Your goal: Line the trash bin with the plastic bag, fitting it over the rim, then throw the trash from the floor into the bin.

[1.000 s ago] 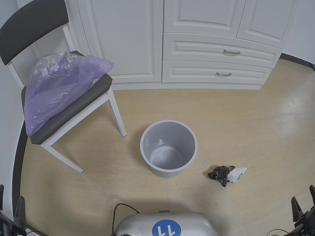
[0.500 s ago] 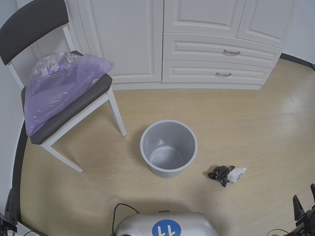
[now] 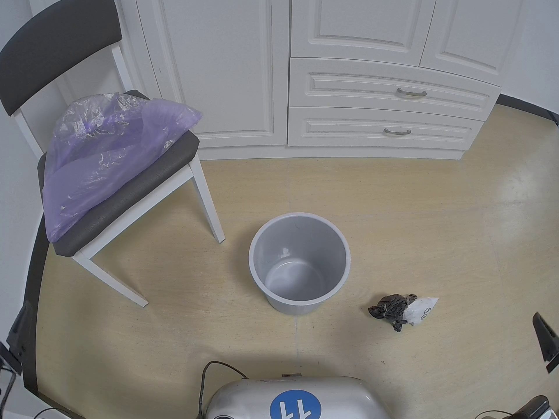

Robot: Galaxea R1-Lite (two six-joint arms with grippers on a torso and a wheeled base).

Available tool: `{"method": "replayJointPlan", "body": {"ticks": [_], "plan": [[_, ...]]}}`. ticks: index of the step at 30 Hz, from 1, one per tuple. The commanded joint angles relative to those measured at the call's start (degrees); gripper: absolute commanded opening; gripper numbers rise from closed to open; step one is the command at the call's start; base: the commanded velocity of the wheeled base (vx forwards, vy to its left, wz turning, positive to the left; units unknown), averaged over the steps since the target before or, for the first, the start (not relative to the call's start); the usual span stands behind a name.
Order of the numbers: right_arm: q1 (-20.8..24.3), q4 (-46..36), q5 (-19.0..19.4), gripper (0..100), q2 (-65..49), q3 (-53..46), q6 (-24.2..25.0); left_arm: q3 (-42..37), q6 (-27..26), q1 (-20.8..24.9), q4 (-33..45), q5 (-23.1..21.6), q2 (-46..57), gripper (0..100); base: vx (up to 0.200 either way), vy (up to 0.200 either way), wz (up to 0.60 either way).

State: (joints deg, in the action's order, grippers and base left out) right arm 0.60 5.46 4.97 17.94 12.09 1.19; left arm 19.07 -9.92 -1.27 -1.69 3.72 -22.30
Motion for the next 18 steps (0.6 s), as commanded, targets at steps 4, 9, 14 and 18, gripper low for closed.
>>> {"method": "replayJointPlan", "body": {"ticks": [4, 9, 14, 18], "plan": [[0.4, 13.0, 0.3, 100, 29.9, 12.2, 2.9, 10.4, -7.6, -7.3, -0.5, 3.1, -24.8, 100, 0.000, 0.000, 0.00], [0.4, 21.2, -0.1, 100, 36.8, 13.0, 5.3, 12.8, -11.9, -10.4, -0.5, 3.0, -30.6, 100, 0.000, 0.000, 0.00], [0.3, 23.3, -0.1, 100, 40.1, 12.8, 5.8, 15.4, -16.3, -14.0, -2.0, 2.8, -39.9, 100, 0.000, 0.000, 0.00], [0.4, 23.3, -0.1, 100, 40.5, 12.8, 5.8, 15.7, -17.7, -17.5, -8.0, 1.9, -47.8, 100, 0.000, 0.000, 0.00]]}}
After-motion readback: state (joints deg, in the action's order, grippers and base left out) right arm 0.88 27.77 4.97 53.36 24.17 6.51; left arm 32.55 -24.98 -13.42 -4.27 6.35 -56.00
